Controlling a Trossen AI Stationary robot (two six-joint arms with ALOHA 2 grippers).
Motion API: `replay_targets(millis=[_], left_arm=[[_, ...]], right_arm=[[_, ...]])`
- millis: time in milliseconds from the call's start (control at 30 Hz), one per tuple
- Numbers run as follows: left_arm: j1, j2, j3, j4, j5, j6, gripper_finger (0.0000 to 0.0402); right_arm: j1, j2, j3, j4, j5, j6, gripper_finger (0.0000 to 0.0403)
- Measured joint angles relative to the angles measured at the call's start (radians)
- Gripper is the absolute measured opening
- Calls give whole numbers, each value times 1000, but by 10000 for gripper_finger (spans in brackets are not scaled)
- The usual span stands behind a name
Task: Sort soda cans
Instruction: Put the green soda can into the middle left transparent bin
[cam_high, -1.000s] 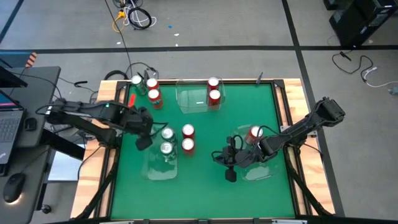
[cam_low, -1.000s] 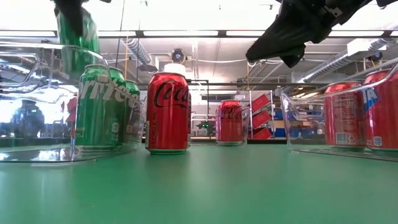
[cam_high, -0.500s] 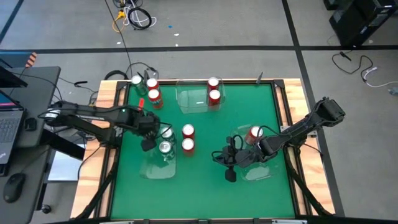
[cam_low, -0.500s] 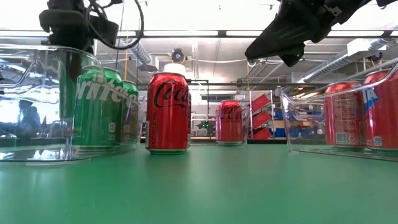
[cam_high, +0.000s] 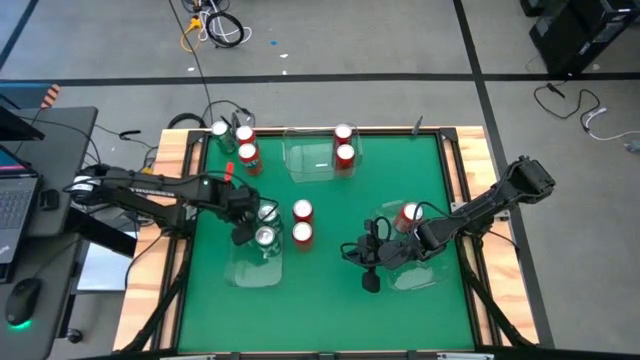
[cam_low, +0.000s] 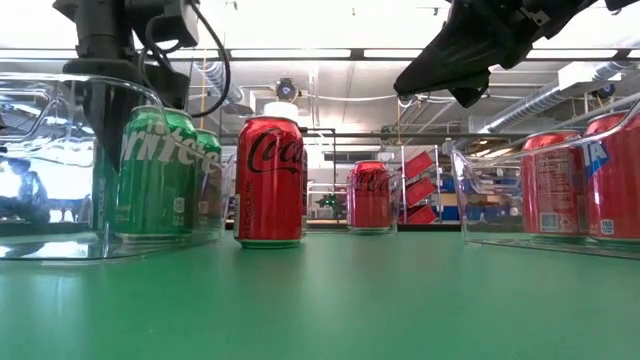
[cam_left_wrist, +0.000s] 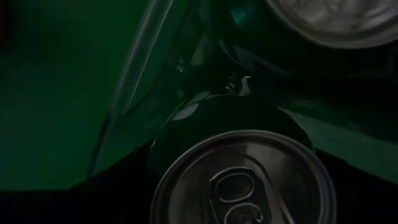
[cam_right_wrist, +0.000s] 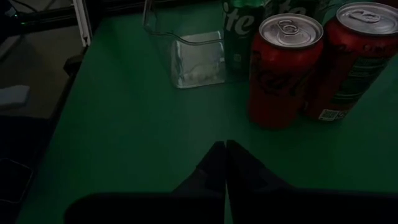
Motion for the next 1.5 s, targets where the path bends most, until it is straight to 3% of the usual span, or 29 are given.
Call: replay_targets(millis=[500, 600, 667, 833, 933, 1233, 1500], left_arm=[[0, 4, 7, 18, -7, 5, 298], [-1, 5, 8, 19, -10, -18, 359], [-4, 5, 10, 21, -13, -32, 380], [-4, 4, 10, 16, 24, -34, 323], [-4, 4, 11, 12, 31, -34, 312], [-5, 4, 16, -89, 103, -43, 390], [-5, 5, 79, -127, 86, -43, 394]], right_arm=[[0, 0, 0, 0, 0, 0, 1], [0, 0, 0, 0, 0, 0, 0], [0, 0, 0, 0, 0, 0, 1], [0, 0, 0, 0, 0, 0, 1], [0, 0, 0, 0, 0, 0, 0], [0, 0, 0, 0, 0, 0, 0], [0, 0, 0, 0, 0, 0, 0]])
